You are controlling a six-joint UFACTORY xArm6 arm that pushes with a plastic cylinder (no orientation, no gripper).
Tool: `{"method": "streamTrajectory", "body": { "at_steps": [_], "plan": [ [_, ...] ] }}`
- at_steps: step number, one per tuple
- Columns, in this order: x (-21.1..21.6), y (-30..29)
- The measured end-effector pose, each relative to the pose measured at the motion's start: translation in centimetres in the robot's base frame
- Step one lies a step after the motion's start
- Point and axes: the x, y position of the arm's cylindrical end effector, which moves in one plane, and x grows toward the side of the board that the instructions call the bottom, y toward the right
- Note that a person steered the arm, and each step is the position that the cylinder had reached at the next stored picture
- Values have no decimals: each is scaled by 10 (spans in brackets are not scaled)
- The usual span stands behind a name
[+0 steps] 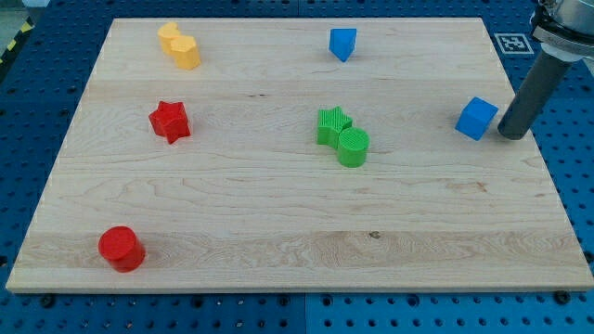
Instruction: Move the blue cube close to the blue triangle
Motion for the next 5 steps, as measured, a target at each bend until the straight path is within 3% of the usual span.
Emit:
{"method": "streamTrajectory", "body": {
  "at_steps": [5],
  "plan": [
    [-28, -55]
  ]
}}
